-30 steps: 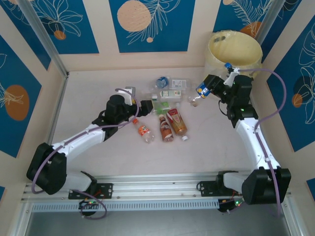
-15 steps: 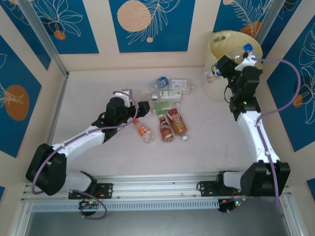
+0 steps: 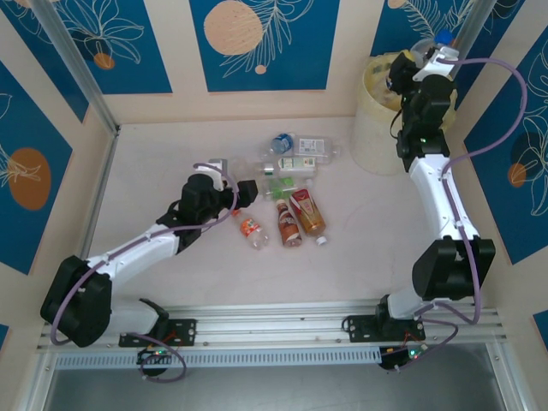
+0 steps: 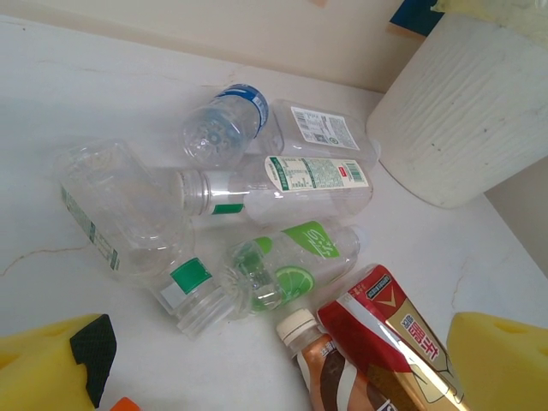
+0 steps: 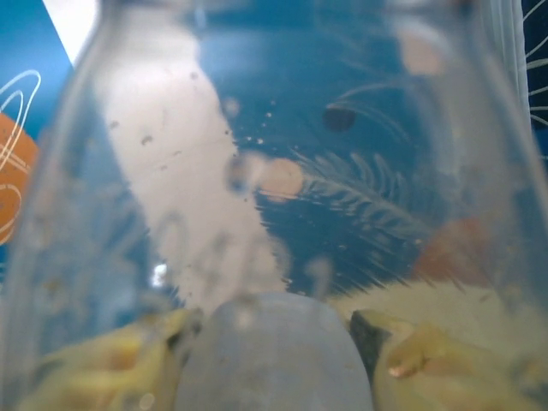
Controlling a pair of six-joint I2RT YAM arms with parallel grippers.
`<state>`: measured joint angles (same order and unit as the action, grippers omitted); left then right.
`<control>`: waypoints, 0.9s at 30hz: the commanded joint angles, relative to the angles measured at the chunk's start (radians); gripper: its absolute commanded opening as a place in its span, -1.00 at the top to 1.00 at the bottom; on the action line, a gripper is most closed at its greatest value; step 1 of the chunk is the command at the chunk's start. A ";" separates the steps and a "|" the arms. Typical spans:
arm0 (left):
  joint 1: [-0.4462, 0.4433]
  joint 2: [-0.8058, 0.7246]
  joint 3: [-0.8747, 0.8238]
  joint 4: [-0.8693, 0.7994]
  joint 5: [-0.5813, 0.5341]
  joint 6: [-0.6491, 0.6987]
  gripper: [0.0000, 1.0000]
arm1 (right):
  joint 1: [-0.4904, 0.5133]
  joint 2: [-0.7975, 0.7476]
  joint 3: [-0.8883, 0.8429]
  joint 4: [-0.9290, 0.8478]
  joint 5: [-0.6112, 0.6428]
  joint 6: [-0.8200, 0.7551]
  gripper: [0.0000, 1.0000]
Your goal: Put the plastic bottles in the bin
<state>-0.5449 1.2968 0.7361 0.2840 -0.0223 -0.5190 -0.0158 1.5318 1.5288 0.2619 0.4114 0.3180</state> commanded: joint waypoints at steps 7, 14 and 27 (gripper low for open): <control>0.009 -0.006 -0.030 0.044 -0.020 -0.009 -0.99 | 0.006 0.112 -0.123 0.362 0.342 0.118 0.29; 0.009 0.012 -0.039 0.052 -0.010 -0.045 -1.00 | -0.009 0.232 0.038 0.083 0.334 0.243 0.20; 0.010 0.047 -0.028 0.049 0.005 -0.069 -1.00 | -0.089 0.329 0.260 -0.518 0.095 0.379 -0.54</control>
<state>-0.5449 1.3289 0.6960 0.3073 -0.0303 -0.5732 -0.0990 1.8492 1.7515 -0.0788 0.5426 0.6800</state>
